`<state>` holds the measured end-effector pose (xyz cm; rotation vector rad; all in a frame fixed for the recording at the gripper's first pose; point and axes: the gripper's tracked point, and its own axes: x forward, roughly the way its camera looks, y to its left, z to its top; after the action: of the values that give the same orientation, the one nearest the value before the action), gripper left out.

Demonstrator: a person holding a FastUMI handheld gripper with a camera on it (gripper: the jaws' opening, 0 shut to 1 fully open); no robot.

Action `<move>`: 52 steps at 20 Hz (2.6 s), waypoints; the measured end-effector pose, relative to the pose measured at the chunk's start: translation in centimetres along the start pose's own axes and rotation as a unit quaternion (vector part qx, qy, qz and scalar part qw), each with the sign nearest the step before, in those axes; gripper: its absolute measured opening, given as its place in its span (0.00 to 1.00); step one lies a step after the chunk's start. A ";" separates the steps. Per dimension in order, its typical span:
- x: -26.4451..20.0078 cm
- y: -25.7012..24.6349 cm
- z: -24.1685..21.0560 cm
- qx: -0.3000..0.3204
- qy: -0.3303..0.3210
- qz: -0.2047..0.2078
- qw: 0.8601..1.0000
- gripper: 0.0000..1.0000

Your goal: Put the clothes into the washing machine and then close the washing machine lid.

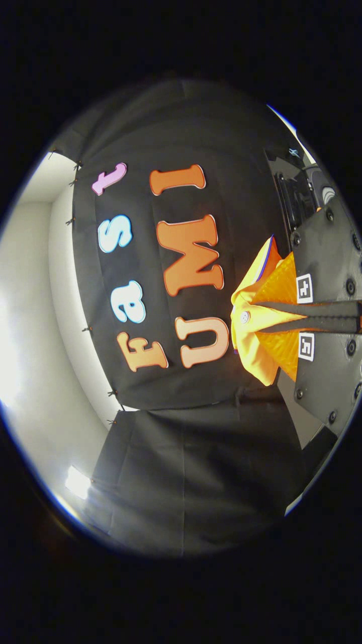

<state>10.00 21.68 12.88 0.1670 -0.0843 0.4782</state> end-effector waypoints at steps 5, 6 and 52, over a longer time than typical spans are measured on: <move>-2.2 -8.8 0.4 -0.008 -0.004 -0.038 0.999 0.08; -2.8 -10.3 0.4 -0.016 -0.004 -0.047 0.999 0.08; 0.2 -27.8 -48.4 0.088 0.418 -0.162 0.890 0.08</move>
<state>25.05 6.16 -38.60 0.1370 0.8273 0.1888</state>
